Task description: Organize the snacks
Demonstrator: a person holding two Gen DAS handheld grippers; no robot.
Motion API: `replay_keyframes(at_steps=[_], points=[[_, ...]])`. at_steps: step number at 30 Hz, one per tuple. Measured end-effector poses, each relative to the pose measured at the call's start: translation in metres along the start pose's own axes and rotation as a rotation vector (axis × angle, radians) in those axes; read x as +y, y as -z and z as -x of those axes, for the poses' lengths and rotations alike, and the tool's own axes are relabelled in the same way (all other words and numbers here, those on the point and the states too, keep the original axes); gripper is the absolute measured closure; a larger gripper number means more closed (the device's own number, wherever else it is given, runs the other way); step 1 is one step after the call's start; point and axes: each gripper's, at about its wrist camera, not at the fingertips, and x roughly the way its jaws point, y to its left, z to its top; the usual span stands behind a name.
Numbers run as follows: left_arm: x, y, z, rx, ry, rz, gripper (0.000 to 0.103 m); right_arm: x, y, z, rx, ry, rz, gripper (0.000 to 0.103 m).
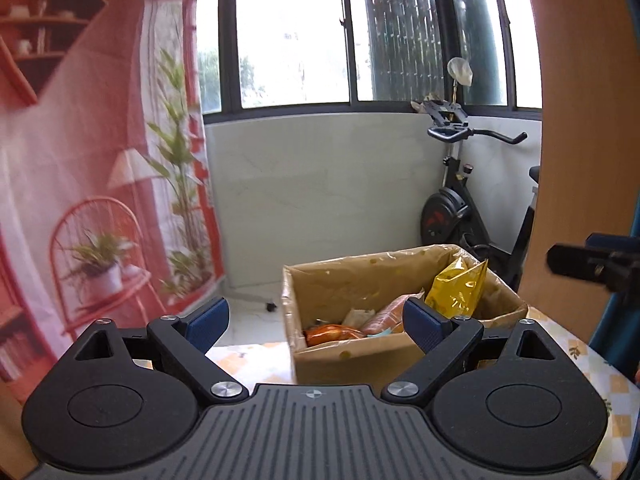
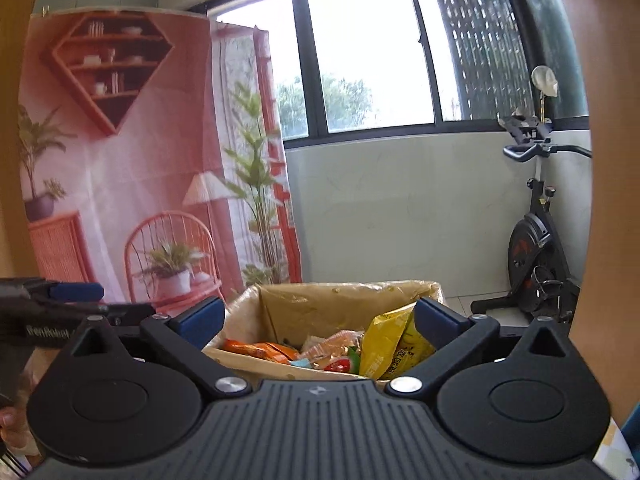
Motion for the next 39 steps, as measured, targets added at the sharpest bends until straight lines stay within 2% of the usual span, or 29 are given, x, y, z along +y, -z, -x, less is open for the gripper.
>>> replay_keyframes(at_steps=[4, 8, 12, 16, 28, 39], points=[[-0.002, -0.003, 0.027, -0.041, -0.028, 0.004, 0.008, 0.007, -0.006, 0.032, -0.035, 0.011, -0.013, 0.0], [-0.005, -0.002, 0.051, -0.057, 0.008, 0.009, 0.008, 0.018, -0.009, 0.055, -0.049, 0.025, 0.018, 0.0], [-0.009, 0.002, 0.075, -0.069, -0.03, 0.014, 0.008, 0.025, -0.008, 0.074, -0.06, 0.019, 0.013, 0.0], [-0.009, 0.007, 0.093, -0.089, -0.035, 0.027, 0.008, 0.032, -0.007, 0.088, -0.062, 0.011, 0.02, 0.0], [-0.011, 0.007, 0.112, -0.116, -0.072, 0.04, 0.008, 0.043, -0.007, 0.112, -0.082, 0.003, 0.033, 0.0], [-0.009, 0.012, 0.113, -0.098, -0.061, 0.064, 0.008, 0.039, -0.005, 0.117, -0.092, -0.007, 0.018, 0.0]])
